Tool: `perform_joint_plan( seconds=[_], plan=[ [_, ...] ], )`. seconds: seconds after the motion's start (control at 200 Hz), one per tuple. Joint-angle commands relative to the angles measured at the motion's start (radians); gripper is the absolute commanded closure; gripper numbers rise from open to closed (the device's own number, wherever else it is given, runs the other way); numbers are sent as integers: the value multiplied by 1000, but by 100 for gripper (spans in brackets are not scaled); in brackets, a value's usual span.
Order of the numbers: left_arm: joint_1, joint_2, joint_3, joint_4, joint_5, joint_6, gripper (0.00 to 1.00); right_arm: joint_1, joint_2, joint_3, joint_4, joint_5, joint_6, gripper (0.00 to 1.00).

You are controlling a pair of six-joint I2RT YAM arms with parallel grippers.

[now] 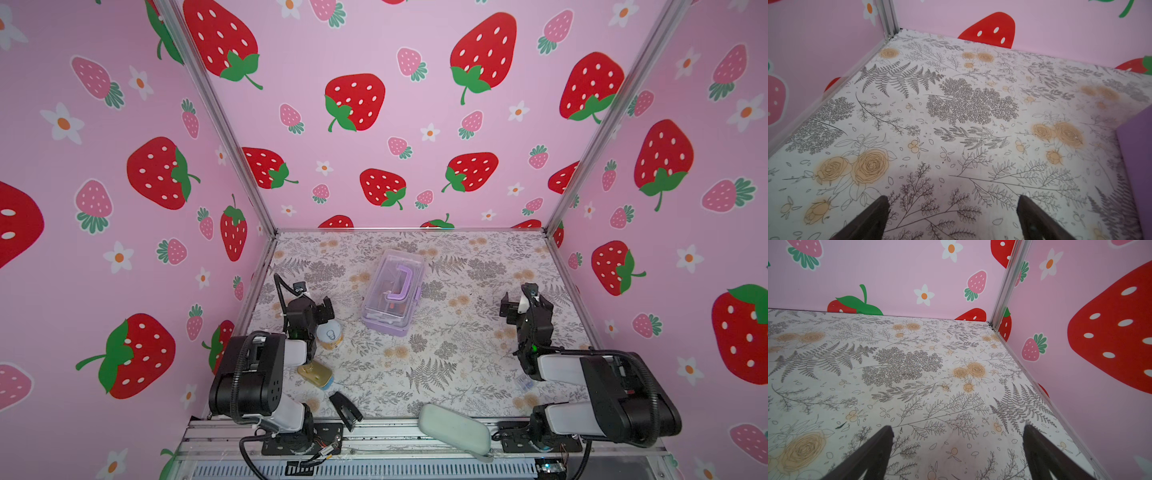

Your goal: Pack the tool kit

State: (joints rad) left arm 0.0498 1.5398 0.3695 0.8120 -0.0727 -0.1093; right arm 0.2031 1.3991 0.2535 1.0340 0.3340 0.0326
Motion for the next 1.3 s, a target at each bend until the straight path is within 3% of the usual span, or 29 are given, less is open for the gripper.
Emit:
perform_joint_plan(
  seconds=[0.0, 0.31, 0.565, 0.64, 0.73, 0.755, 0.805, 0.875, 0.935, 0.99, 1.045, 1.1, 1.161, 1.296],
  plan=[
    [0, 5, 41, 35, 75, 29, 1, -28, -2, 22, 10, -111, 12, 1],
    [-2, 0, 52, 5, 74, 34, 1, -75, -51, -49, 89, -200, 35, 1],
    [-2, 2, 52, 6, 74, 34, 1, -97, -101, -153, 239, -143, 60, 1],
    [-1, 1, 54, 3, 73, 35, 1, -100, -32, -168, 358, -146, 19, 1],
    [-2, 1, 55, 1, 73, 36, 1, -102, 265, -181, 742, -141, 15, 1],
    [-3, 3, 58, 0, 74, 37, 1, -103, 245, -182, 683, -163, 8, 1],
    [-4, 1, 59, -4, 74, 39, 1, -105, 104, -123, 368, -179, 13, 1],
    [-7, 3, 60, -6, 73, 40, 1, -100, 208, -63, 434, -232, -20, 1],
    [-8, 2, 60, -7, 71, 41, 1, -86, 147, -2, 205, -231, -40, 1],
    [-8, 2, 60, -7, 71, 40, 1, -81, 197, -7, 302, -223, -42, 1],
    [-8, 2, 60, -7, 70, 40, 1, -76, 159, 6, 212, -208, -43, 1],
    [-8, 2, 60, -7, 70, 40, 1, -76, 186, -2, 272, -207, -42, 1],
    [-8, 3, 60, -8, 70, 40, 1, -78, 175, 26, 190, -210, -41, 1],
    [-8, 3, 60, -9, 70, 40, 1, -83, 176, 20, 205, -215, -39, 1]
  ],
)
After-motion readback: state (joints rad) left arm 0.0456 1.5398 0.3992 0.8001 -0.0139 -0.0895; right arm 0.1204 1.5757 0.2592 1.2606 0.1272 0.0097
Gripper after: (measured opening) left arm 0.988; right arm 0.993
